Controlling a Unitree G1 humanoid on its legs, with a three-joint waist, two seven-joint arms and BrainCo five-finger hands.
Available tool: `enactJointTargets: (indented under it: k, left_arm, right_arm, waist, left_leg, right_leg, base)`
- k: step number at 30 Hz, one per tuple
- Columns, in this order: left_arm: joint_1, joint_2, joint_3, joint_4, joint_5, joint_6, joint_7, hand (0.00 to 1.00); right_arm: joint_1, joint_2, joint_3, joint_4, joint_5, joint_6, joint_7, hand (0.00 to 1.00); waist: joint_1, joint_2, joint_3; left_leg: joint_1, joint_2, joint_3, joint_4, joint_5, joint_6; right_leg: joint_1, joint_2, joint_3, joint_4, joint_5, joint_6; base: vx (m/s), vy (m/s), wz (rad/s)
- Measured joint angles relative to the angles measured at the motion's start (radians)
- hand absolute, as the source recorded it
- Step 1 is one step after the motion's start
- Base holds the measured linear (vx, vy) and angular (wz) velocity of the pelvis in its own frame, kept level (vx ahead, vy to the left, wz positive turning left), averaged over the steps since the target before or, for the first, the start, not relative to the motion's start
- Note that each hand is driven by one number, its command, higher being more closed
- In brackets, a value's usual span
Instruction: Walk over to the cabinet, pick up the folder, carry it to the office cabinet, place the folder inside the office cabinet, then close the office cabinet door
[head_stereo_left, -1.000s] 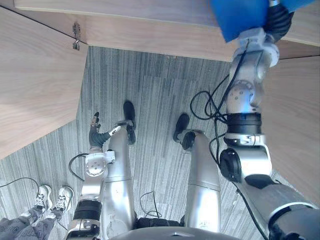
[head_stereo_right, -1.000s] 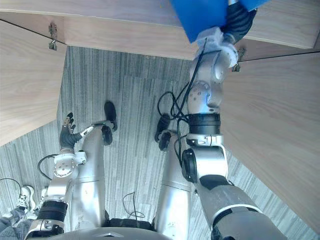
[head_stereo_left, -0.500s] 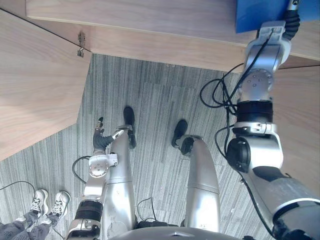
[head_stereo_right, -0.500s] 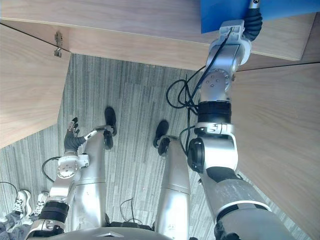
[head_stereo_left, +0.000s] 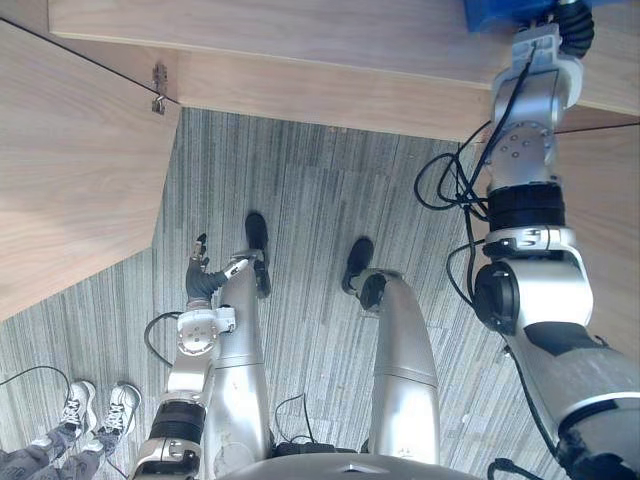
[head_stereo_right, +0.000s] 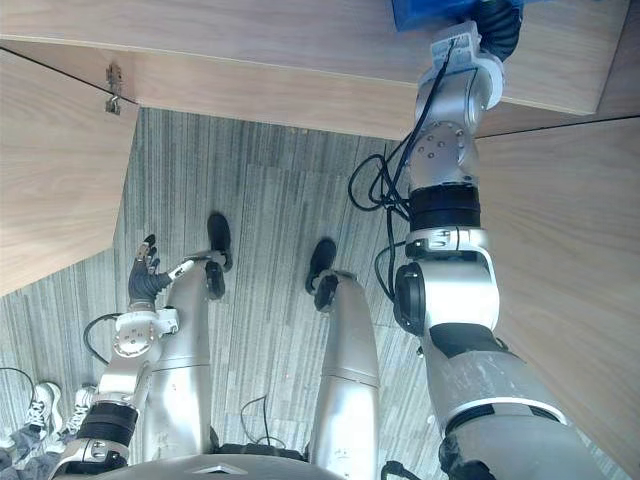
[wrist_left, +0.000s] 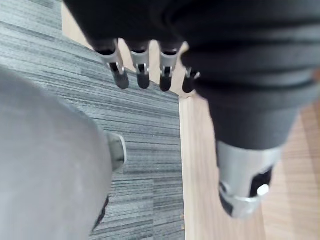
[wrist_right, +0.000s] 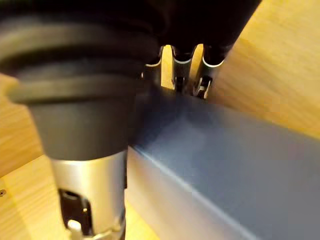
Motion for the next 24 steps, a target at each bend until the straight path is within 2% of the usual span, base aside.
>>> enactJointTargets:
  k: [8,11,16,21,24]
  left_arm:
    - [0.006,-0.002,-0.011,0.007,0.000,0.000,0.000,0.00]
    - [0.007,-0.003,-0.024,0.006,0.000,0.000,-0.006,0.00]
    - [0.007,-0.002,-0.040,0.010,0.001,0.000,-0.007,0.00]
    - [-0.005,0.000,-0.039,0.051,0.004,0.006,-0.007,0.00]
    - [-0.046,0.009,-0.036,0.089,0.004,0.014,-0.007,0.00]
  right_arm:
    - [-0.001,0.000,0.028,0.036,-0.001,0.001,0.015,0.00]
    - [-0.001,0.000,0.038,0.037,-0.061,0.013,0.020,0.00]
    - [0.017,-0.033,0.079,0.037,-0.278,0.084,0.036,0.00]
    - [0.079,-0.052,0.094,0.035,-0.470,0.115,0.069,0.00]
    - [0.114,-0.104,0.122,0.034,-0.567,0.144,0.111,0.00]
  waist:
    - [0.000,0.000,0.000]
    - [0.000,0.000,0.000]
    - [-0.004,0.000,0.000]
    - [-0.010,0.000,0.000]
    - [-0.013,0.000,0.000]
  left_leg:
    - [0.031,0.000,0.004,-0.034,0.021,0.002]
    - [0.039,0.000,0.012,-0.053,0.027,0.002]
    - [0.052,0.002,0.021,-0.064,0.035,0.007]
    - [0.090,0.009,0.033,-0.087,0.034,0.011]
    - [0.099,0.011,0.046,-0.105,0.039,0.020]
  right_leg:
    - [0.028,0.002,-0.003,-0.033,0.018,-0.002]
    - [0.030,0.002,0.000,-0.047,0.027,-0.002]
    - [0.043,0.005,0.002,-0.071,0.042,0.000]
    - [0.089,0.011,0.001,-0.108,0.056,0.005]
    - [0.102,0.015,0.001,-0.139,0.074,0.009]
  base:
    - [0.00,0.000,0.00]
    - [-0.01,0.002,-0.02]
    - [0.00,0.003,-0.01]
    - [-0.01,0.005,-0.03]
    - [-0.02,0.016,-0.05]
